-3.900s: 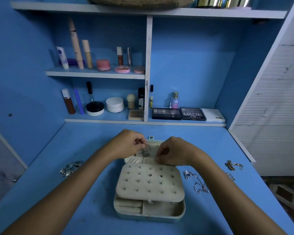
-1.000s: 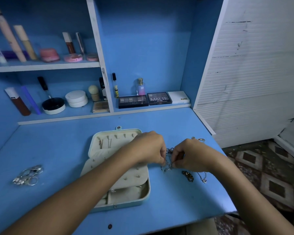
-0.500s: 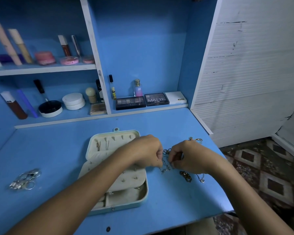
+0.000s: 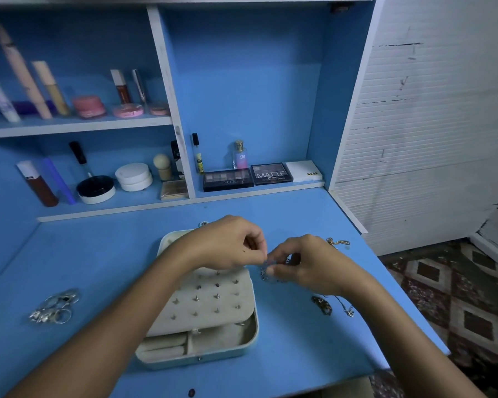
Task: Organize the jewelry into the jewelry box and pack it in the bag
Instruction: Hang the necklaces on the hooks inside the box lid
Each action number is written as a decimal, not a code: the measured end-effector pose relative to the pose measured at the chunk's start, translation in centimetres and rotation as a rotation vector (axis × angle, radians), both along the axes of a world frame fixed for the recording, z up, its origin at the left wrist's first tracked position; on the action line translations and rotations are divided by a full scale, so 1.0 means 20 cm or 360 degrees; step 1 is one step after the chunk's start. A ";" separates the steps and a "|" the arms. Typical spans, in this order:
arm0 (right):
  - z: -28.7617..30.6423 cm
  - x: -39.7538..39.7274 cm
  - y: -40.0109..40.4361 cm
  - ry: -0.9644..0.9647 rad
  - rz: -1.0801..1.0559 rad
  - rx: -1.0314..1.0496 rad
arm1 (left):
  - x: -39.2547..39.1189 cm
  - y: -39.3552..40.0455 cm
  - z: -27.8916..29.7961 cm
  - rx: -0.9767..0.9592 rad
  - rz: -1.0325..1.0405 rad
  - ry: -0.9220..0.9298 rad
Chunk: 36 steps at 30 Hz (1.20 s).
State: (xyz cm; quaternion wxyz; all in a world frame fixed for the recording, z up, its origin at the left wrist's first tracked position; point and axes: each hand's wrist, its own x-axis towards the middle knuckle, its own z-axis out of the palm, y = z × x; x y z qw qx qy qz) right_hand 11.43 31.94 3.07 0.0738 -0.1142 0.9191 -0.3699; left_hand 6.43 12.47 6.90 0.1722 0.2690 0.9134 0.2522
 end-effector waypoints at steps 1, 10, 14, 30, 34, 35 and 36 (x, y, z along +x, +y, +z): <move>0.00 0.00 -0.01 0.0027 -0.0005 0.0001 | 0.00 -0.01 0.00 0.0006 0.0011 0.0000; 0.05 -0.04 -0.02 0.0127 -0.0023 0.0066 | -0.01 -0.08 0.02 0.0157 0.0105 0.0034; 0.07 -0.04 -0.04 0.0180 -0.0073 0.0015 | -0.02 -0.10 0.01 0.0250 0.0117 -0.0006; 0.30 -0.14 -0.13 0.0213 0.0015 -0.0185 | -0.01 -0.23 0.16 0.0787 0.0299 -0.0023; 0.37 -0.16 -0.20 0.0166 0.0018 -0.0302 | 0.00 -0.28 0.21 0.0870 0.0311 -0.0011; 0.39 -0.17 -0.21 0.0141 0.0048 -0.0342 | 0.00 -0.29 0.22 0.0873 0.0300 0.0006; 0.40 -0.17 -0.22 0.0129 0.0081 -0.0370 | 0.01 -0.30 0.23 0.0869 0.0285 0.0032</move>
